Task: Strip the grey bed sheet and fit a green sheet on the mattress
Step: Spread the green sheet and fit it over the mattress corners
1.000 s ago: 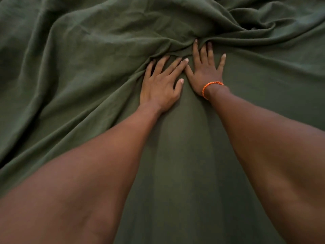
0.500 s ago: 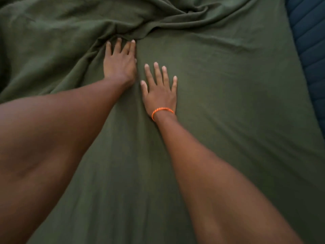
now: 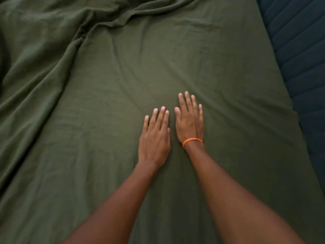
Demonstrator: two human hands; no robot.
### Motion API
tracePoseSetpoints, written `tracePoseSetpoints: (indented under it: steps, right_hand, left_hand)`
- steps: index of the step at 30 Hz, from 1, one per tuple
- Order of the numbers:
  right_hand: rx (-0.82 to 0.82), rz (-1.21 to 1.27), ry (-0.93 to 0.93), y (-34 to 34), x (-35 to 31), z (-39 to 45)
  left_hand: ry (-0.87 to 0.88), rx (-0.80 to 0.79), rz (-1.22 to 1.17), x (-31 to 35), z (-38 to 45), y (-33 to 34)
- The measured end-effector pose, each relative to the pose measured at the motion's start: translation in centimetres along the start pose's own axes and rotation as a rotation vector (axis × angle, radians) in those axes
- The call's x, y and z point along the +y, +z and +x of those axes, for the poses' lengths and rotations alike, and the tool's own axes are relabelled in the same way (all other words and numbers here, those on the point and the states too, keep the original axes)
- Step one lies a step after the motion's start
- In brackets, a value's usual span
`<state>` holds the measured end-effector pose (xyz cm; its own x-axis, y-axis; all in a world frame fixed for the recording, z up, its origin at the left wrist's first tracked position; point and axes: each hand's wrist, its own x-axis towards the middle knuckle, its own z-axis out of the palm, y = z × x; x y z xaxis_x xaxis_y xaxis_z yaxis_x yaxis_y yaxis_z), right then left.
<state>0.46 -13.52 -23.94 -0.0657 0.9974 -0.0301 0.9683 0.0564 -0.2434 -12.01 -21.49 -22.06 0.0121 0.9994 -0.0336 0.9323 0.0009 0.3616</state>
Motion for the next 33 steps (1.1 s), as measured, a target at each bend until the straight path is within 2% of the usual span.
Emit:
tracePoseSetpoints:
  steps: [7, 14, 20, 22, 26, 30, 33]
  right_hand:
    - [-0.014, -0.009, 0.118, -3.3, 9.6, -8.3]
    - [0.007, -0.024, 0.155, -5.1, 15.8, -14.9]
    - [0.003, -0.042, 0.255, -7.7, 22.7, -22.0]
    - [0.001, -0.076, 0.334, -8.6, 24.8, -24.0]
    - [0.051, -0.078, 0.673, -10.1, 28.1, -27.7]
    - [0.075, -0.010, 0.702, -10.6, 29.9, -30.7]
    - [0.139, 0.061, 0.793, -10.2, 29.0, -32.7]
  left_hand:
    - [0.152, -0.143, 0.020, 9.5, -6.6, 3.2]
    - [0.212, -0.196, 0.069, 16.1, -12.8, 5.9]
    - [0.219, -0.246, 0.063, 21.9, -17.3, 7.2]
    - [0.233, -0.264, 0.061, 23.8, -18.8, 7.5]
    - [0.304, -0.304, 0.079, 26.9, -21.6, 8.0]
    - [0.434, -0.319, 0.109, 28.3, -24.6, 8.4]
    - [0.560, -0.333, 0.079, 27.8, -25.4, 8.5]
